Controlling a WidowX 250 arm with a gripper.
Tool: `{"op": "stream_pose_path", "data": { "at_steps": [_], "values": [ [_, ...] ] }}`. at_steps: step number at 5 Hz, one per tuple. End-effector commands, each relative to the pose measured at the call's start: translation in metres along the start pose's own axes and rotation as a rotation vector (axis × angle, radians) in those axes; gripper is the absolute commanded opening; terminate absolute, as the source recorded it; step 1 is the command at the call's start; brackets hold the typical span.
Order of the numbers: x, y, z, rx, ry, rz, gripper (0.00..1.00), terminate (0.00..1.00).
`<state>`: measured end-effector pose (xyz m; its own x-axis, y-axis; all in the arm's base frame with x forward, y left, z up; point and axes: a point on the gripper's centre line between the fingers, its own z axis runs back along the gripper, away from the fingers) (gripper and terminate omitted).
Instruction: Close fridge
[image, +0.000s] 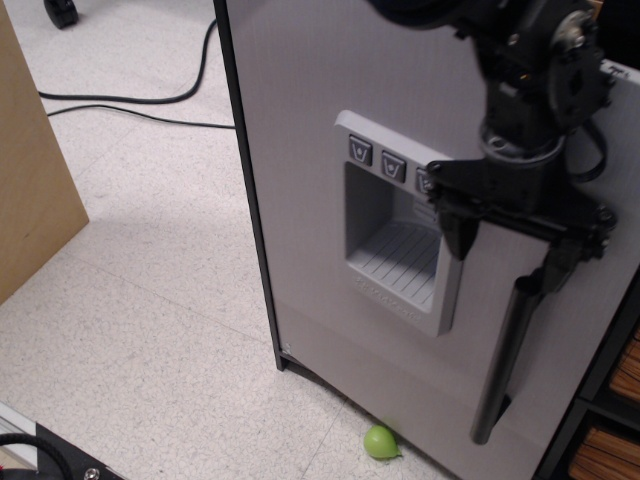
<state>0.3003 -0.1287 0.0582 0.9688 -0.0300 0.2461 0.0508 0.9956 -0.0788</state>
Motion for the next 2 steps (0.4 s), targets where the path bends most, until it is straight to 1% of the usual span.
{"op": "stream_pose_path", "data": {
  "at_steps": [1, 2],
  "values": [
    [0.03, -0.017, 0.017, -0.023, -0.081, 0.03, 1.0, 0.0],
    [0.044, -0.016, 0.012, 0.022, -0.132, 0.044, 1.0, 0.0]
  ]
}}
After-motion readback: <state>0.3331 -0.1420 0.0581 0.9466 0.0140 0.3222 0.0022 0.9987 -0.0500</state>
